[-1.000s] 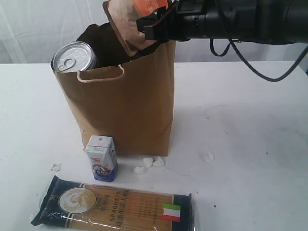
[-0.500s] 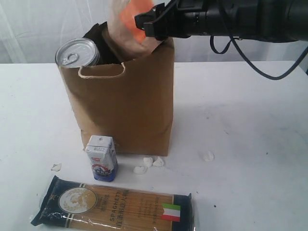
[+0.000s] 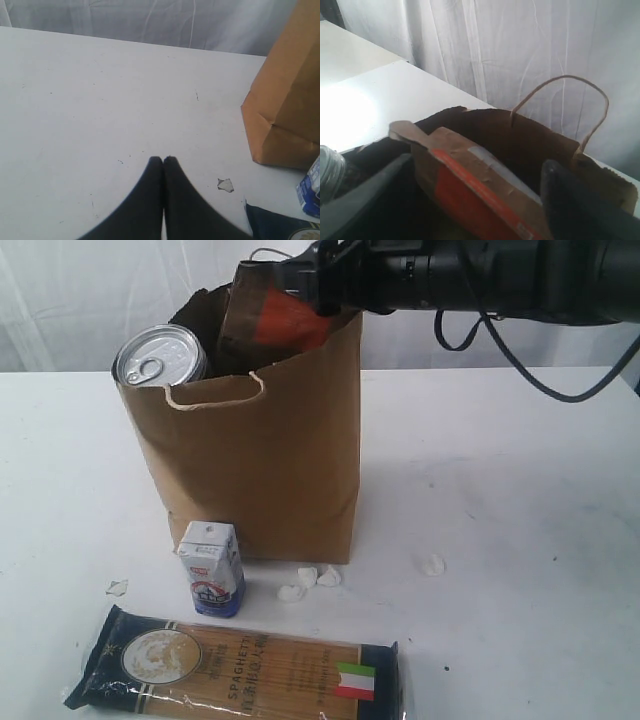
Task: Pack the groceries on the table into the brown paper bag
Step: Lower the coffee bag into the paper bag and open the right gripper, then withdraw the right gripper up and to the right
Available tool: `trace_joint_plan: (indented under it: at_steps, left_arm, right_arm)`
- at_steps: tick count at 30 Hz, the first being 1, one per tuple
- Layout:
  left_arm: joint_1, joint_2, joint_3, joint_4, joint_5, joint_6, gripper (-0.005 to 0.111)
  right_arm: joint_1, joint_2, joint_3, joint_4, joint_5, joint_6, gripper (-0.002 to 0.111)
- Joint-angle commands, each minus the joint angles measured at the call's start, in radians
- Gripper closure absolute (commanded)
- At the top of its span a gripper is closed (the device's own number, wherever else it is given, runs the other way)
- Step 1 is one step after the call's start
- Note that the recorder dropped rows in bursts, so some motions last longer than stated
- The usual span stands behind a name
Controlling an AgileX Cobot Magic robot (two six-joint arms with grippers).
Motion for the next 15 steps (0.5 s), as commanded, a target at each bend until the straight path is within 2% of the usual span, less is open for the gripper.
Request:
trace_joint_plan:
  at_steps: [1, 15]
  left_arm:
    - [-0.004, -0.004, 0.003, -0.005, -0.005, -0.003, 0.107]
    - [-0.004, -0.004, 0.003, -0.009, -0.009, -0.03, 0.107]
  right_arm:
    - [0.0, -0.009, -0.002, 0.009, 0.02, 0.004, 0.029]
    - [0.0, -0.181, -0.002, -0.009, 0.04, 0.004, 0.028]
